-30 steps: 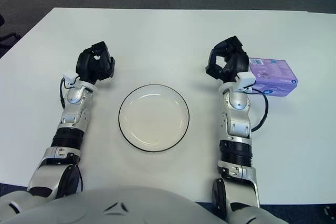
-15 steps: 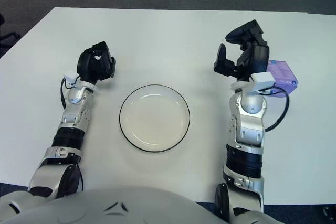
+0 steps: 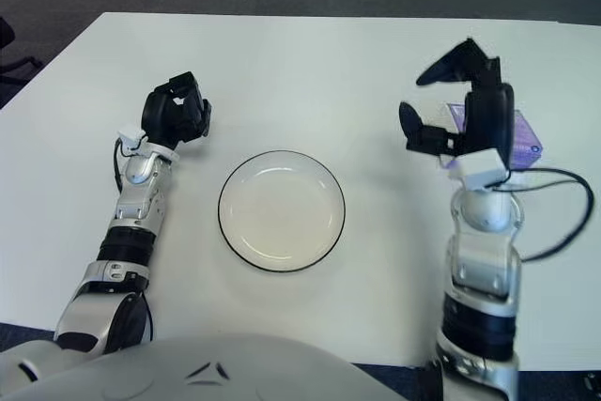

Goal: Put the tissue paper into the plate.

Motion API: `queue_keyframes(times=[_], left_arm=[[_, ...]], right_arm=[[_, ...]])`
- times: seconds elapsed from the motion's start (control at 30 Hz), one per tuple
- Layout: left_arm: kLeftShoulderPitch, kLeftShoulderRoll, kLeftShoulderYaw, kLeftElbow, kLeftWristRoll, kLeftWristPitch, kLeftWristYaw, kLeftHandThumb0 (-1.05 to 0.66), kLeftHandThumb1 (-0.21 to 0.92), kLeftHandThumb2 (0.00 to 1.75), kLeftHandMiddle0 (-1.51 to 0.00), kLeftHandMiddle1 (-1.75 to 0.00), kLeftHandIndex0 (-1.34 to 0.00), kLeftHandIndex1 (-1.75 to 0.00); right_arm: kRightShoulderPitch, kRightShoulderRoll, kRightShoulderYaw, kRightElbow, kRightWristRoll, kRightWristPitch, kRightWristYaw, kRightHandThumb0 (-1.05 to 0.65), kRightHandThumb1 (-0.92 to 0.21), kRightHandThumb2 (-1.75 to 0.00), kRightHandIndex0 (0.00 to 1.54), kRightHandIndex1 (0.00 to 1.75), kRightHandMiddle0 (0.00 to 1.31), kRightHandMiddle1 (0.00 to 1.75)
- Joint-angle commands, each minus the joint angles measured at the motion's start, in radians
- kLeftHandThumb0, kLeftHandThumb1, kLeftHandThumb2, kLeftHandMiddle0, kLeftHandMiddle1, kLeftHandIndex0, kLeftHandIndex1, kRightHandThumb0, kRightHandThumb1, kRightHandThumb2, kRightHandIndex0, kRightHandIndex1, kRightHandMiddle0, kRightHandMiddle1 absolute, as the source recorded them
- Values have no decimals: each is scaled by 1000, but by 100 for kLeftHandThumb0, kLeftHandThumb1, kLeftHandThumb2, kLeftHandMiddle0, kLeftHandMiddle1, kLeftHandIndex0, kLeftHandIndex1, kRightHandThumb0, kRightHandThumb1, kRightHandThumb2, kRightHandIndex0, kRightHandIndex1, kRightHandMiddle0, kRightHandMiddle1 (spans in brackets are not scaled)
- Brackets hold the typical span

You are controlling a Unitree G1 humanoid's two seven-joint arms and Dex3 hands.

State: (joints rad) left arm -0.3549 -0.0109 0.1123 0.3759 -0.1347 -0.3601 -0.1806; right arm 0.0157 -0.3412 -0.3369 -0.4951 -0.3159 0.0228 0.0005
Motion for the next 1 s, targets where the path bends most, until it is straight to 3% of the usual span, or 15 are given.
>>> queue_keyframes(times=[0.0,0.1,0.2,0.27,0.37,0.47,0.53,0.6,0.67,0.8,0.97], left_arm=[[193,-12,9,123,-2,-2,0,-34,54,115,-135,-175,-102,-175],[190,-9,11,128,-6,-2,-3,-34,53,115,-134,-175,-102,-175],[187,-5,10,134,-6,-5,-4,-34,54,115,-134,-175,-102,-175],[185,-3,10,138,-7,-6,-4,-34,54,115,-134,-175,-101,-175],[184,2,7,141,-2,-9,0,-34,54,115,-134,-175,-101,-175],[183,5,5,141,0,-9,3,-34,54,115,-134,-175,-102,-175],[182,7,4,142,3,-8,6,-35,54,115,-134,-175,-102,-175],[181,9,2,142,6,-7,11,-35,54,115,-134,-175,-102,-175],[181,10,1,141,8,-7,13,-35,54,114,-134,-175,-102,-175],[180,12,-1,141,11,-5,18,-35,54,114,-135,-175,-103,-175],[179,16,-2,141,11,-4,17,-35,54,115,-136,-175,-104,-175]], right_arm=[[48,-81,-40,-27,-99,5,19,-1,-46,-112,50,167,34,172],[64,-134,-63,14,-141,-35,11,-1,-54,-100,48,163,32,168],[81,-259,-111,161,-172,-140,0,-1,-67,-79,44,159,28,163],[82,-297,-118,208,-183,-173,-4,-22,-75,-67,37,153,33,163],[101,-358,-110,223,-225,-206,13,-32,-82,-57,31,148,33,163],[118,-430,-110,270,-246,-251,30,-62,-76,-60,27,140,13,146],[130,-466,-114,295,-250,-261,49,-71,-75,-60,15,122,7,136],[139,-491,-113,308,-262,-257,65,-80,-78,-57,6,97,3,119],[144,-503,-111,311,-271,-253,70,-84,-82,-51,4,84,1,109],[143,-516,-97,324,-322,-230,55,-90,-88,-43,1,66,0,95],[132,-516,-82,328,-372,-204,42,-101,-92,-54,0,46,0,75]])
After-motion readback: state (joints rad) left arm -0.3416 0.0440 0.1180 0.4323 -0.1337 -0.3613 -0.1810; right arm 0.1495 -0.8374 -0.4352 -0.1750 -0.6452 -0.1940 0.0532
